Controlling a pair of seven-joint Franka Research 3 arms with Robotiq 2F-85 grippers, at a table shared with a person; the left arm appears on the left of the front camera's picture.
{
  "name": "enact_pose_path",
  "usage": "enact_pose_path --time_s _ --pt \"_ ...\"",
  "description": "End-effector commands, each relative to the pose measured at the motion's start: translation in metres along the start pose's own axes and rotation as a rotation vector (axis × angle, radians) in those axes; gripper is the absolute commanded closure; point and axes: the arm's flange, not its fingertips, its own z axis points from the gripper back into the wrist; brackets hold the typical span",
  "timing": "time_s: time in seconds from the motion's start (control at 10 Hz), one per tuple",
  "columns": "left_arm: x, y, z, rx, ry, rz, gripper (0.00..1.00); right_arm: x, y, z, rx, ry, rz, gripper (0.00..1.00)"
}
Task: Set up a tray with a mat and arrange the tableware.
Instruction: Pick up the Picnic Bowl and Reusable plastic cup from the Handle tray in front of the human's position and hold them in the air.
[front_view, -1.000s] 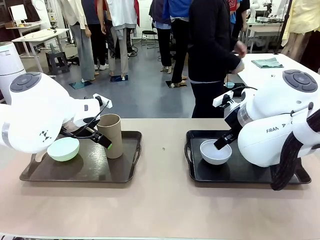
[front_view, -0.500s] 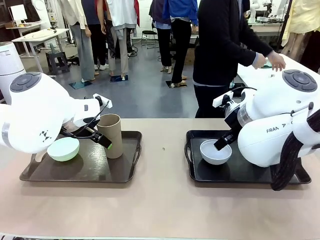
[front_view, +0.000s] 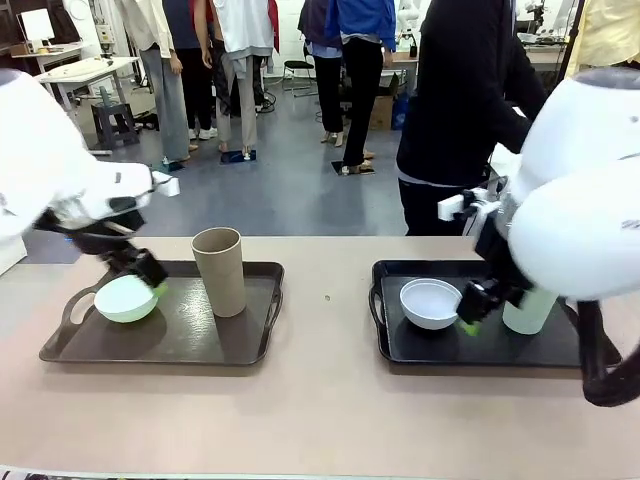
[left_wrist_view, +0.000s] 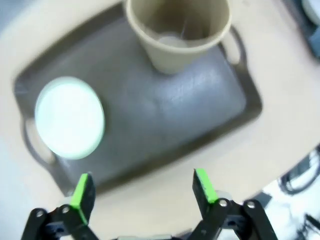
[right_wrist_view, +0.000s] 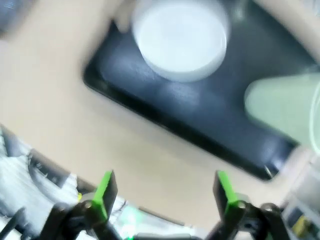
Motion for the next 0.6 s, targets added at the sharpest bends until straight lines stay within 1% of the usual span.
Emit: enact_pose_path --time_s 0.0,0.1,0.3,0.4,0.5 --pt "-0.111 -0.01 -0.022 -0.103 0.149 0.109 0.0 -0.168 -0.033 -0.081 0.025 0.122 -0.264 0.0" --pt "0.0 0.0 0.0 0.0 0.0 0.0 0.0 0.0 0.0 0.0 0.0 0.0 0.0 0.0" --pt "0.0 0.0 0.0 0.0 0.0 0.0 0.0 0.0 0.0 0.0 0.0 0.0 0.0 0.0" --pt "-0.019 0.004 0.012 -0.032 0.067 0.033 0.0 -0.017 -0.014 0.008 -0.014 0.068 -0.092 0.0" --pt "-0.009 0.015 0.015 -0.19 0.015 0.049 0.0 -0.011 -0.041 0.016 0.25 0.077 -0.104 0.0"
